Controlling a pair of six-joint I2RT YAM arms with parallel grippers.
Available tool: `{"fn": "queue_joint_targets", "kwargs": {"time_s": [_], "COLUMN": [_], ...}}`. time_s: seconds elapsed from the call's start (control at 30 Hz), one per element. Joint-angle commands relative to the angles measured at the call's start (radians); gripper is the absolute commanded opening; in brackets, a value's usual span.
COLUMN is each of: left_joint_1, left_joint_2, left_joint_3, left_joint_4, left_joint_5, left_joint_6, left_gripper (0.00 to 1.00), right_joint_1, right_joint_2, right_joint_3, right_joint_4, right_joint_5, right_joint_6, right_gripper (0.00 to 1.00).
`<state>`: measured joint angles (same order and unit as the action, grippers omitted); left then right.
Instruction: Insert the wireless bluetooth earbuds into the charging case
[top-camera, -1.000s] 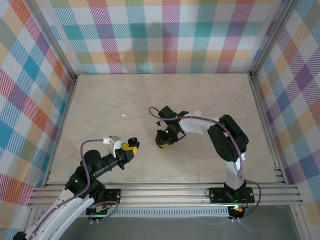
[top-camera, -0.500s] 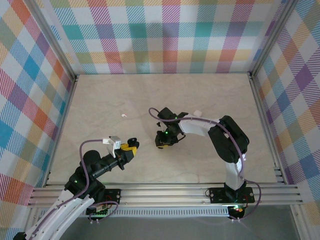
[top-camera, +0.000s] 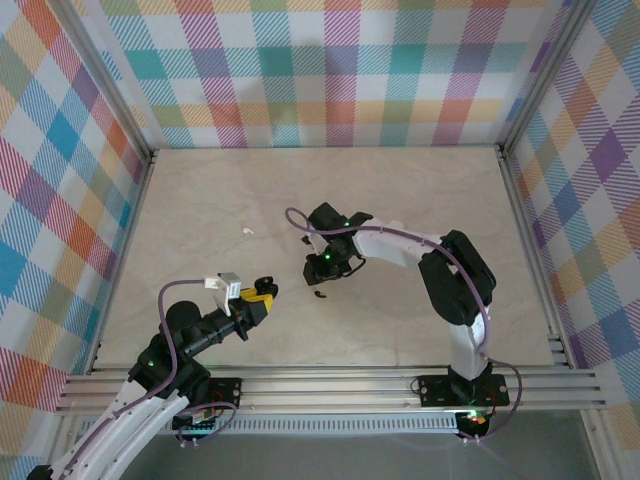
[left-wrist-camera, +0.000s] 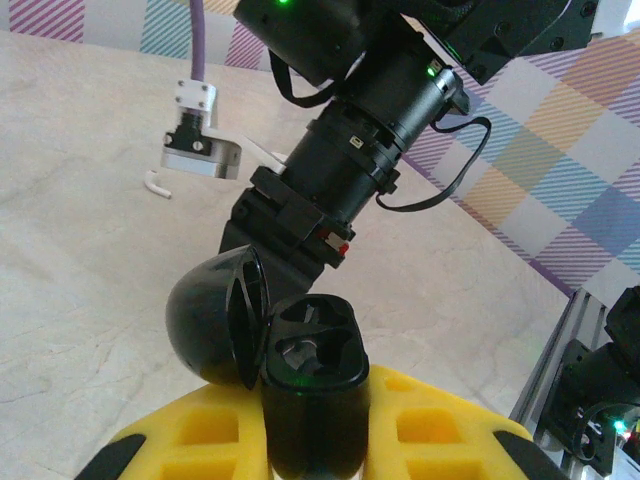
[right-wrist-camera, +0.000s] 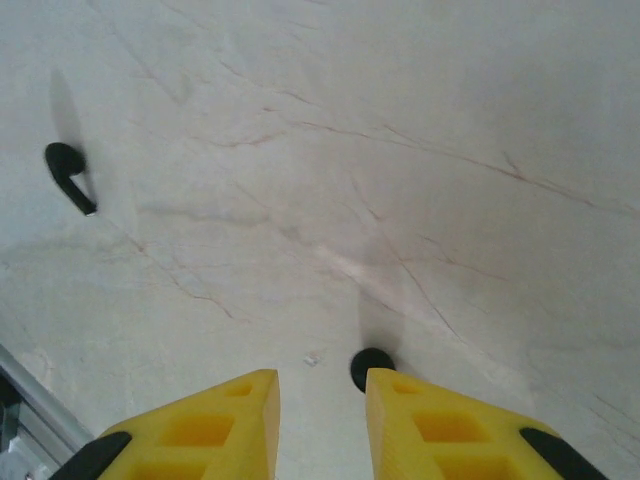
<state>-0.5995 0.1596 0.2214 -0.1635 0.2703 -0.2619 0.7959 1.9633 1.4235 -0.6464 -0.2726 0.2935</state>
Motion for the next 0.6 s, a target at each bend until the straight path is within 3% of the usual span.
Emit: {"fn": "queue_joint_targets", "kwargs": {"time_s": [0.0,0.57], "left_joint_1": [-0.003,-0.003], "left_joint_2": [-0.013,-0.012], "left_joint_3": [0.031,0.029], "left_joint_4": [-0.007,-0.013], "left_joint_5": [0.004,0.0], "left_joint_6": [-0.009,-0.013], "left_gripper": [0.0,0.0], "right_joint_1": [0.014,0.025], "right_joint_2": [0.05,0.131], "right_joint_3": [0.043,0.126], "right_joint_4": [-0.072,-0.189], "right_joint_5": [-0.025,0.006], "right_joint_6": [-0.099,-0.279], "right_gripper": [0.3,0.3]}}
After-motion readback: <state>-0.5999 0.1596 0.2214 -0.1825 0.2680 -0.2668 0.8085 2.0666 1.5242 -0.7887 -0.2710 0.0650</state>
